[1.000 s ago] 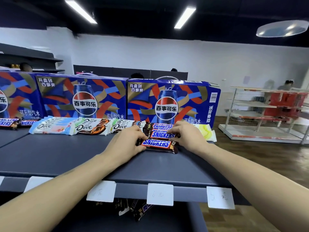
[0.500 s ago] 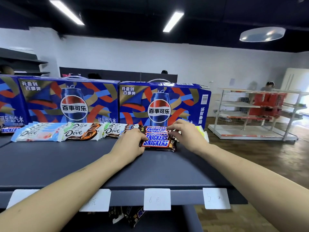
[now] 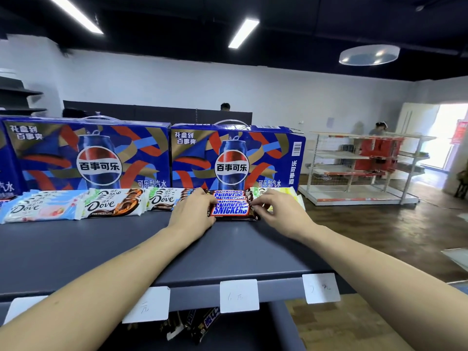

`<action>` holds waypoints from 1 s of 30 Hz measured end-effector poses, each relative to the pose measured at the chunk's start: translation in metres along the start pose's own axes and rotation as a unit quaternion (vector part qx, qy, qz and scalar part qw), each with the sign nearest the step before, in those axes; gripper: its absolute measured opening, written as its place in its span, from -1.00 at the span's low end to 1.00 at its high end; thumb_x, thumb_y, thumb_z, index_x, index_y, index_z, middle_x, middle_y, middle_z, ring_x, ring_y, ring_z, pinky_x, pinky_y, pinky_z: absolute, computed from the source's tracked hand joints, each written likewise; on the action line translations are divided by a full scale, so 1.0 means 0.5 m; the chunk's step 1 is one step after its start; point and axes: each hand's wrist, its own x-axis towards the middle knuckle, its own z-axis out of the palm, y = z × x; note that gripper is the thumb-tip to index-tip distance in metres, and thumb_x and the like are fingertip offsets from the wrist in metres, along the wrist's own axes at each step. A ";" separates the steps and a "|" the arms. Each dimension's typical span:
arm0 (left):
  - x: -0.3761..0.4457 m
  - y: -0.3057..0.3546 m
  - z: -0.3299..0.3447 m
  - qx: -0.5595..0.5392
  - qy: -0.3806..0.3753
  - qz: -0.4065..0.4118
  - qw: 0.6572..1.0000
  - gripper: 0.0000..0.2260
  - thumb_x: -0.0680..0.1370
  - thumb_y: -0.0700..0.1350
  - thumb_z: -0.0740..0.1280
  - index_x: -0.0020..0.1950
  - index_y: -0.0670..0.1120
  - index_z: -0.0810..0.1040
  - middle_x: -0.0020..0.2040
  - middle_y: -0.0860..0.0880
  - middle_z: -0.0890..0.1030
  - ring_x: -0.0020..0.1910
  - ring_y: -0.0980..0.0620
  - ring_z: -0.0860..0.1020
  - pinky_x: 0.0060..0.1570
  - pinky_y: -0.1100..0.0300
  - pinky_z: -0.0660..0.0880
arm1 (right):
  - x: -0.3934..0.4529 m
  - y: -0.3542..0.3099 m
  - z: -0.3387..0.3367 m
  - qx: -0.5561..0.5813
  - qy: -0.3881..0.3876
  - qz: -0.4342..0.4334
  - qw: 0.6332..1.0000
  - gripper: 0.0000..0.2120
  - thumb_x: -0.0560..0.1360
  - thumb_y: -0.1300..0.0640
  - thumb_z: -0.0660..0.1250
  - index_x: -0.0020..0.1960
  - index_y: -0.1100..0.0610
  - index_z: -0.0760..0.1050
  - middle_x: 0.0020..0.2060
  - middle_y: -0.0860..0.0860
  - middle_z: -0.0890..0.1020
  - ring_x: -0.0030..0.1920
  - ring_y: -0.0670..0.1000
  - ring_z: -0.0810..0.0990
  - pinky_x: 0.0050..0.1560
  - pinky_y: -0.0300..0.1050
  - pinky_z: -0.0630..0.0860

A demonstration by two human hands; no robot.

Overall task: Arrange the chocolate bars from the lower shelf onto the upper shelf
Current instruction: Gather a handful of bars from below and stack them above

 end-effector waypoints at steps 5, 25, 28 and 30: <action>-0.026 0.001 -0.019 0.027 -0.024 -0.019 0.999 -0.46 0.47 0.11 0.40 0.39 0.01 0.35 0.23 -0.04 0.39 0.16 -0.10 0.51 0.06 0.02 0.48 | -0.030 -0.034 -0.004 -0.019 -0.028 0.022 0.999 -0.70 0.57 -0.11 0.27 0.20 0.00 0.60 0.01 -0.05 0.60 0.05 -0.04 0.55 0.05 -0.09 0.49; -0.382 0.120 -0.105 0.125 -0.053 -0.019 0.991 -0.38 0.60 0.29 -0.07 0.58 0.01 -0.01 0.58 -0.16 0.02 0.54 -0.21 -0.03 0.47 -0.17 -0.02 | -0.311 -0.222 -0.068 -0.029 -0.020 0.008 0.999 -0.52 0.60 -0.12 0.19 0.47 0.02 0.36 0.48 0.04 0.35 0.52 0.10 0.16 0.51 0.00 0.12; -0.492 0.145 -0.084 0.120 -0.034 -0.012 0.992 -0.37 0.59 0.30 -0.02 0.57 0.01 0.05 0.56 -0.16 0.08 0.54 -0.16 0.01 0.46 -0.12 0.03 | -0.398 -0.248 -0.050 0.001 -0.008 -0.019 1.000 -0.54 0.57 -0.08 0.21 0.42 0.07 0.42 0.43 0.06 0.41 0.49 0.12 0.22 0.50 0.04 0.17; -0.566 0.150 -0.065 0.130 -0.045 -0.012 0.990 -0.37 0.59 0.29 0.00 0.57 0.00 0.06 0.56 -0.16 0.10 0.53 -0.15 0.03 0.45 -0.10 0.05 | -0.459 -0.266 -0.022 0.015 -0.021 -0.028 0.999 -0.52 0.56 -0.09 0.19 0.42 0.06 0.41 0.42 0.05 0.41 0.48 0.11 0.24 0.50 -0.01 0.17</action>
